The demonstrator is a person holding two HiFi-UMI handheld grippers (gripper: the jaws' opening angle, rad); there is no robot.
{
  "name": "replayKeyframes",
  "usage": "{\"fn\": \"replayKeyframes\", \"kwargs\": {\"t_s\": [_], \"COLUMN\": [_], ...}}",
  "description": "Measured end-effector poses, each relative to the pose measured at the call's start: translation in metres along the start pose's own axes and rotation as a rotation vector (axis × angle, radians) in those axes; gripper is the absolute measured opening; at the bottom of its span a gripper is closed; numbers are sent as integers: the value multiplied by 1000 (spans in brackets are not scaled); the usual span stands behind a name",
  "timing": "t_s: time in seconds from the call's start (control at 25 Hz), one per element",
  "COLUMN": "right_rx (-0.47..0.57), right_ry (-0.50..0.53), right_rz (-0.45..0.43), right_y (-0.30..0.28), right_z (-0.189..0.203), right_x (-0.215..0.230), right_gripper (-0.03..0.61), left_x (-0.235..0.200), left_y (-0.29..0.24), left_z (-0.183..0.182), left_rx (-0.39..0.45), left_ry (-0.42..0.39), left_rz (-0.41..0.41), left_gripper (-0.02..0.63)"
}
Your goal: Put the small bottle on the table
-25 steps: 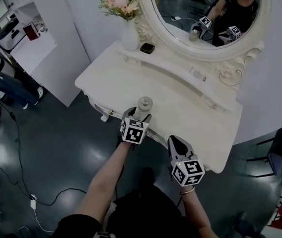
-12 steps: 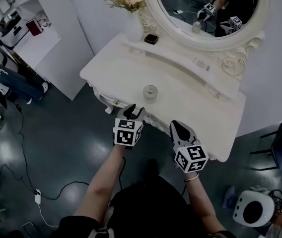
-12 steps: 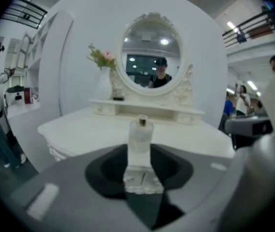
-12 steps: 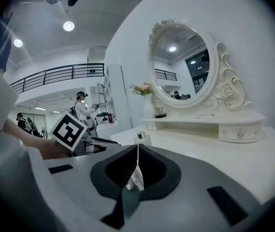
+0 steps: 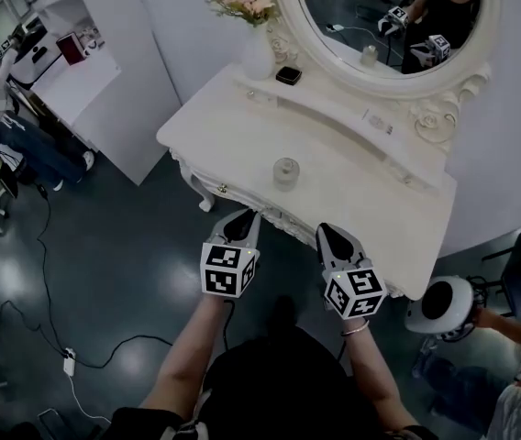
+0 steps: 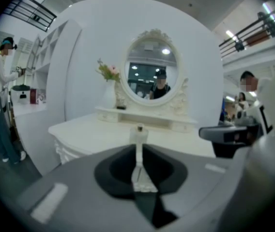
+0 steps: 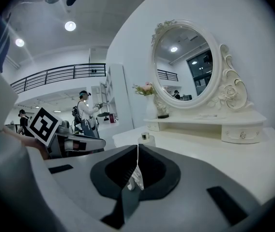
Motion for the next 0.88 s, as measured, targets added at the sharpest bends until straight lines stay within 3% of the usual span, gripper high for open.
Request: {"fn": "replayKeyframes", "kwargs": {"t_s": [0.28, 0.88], "right_rx": [7, 5], "right_ry": [13, 39], "right_rz": [-7, -23], "right_y": [3, 10], "right_z": [-1, 1], "right_x": [-9, -18], "right_gripper": [5, 3], "left_x": [-3, 2], "left_y": [24, 39], "left_z": [11, 13], "left_rx": [29, 49], "left_ry": [32, 22], "left_rz": [-13, -20], "left_gripper": [11, 8]}}
Point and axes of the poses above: the fingertips, and each gripper's own axes: y backward along the fingers, x to its right, z out of its underside, the point moved 2 cm from there along y, backward along the fingers, and after that the axes turned 15 degrees about -x, right-handed, at the moved point
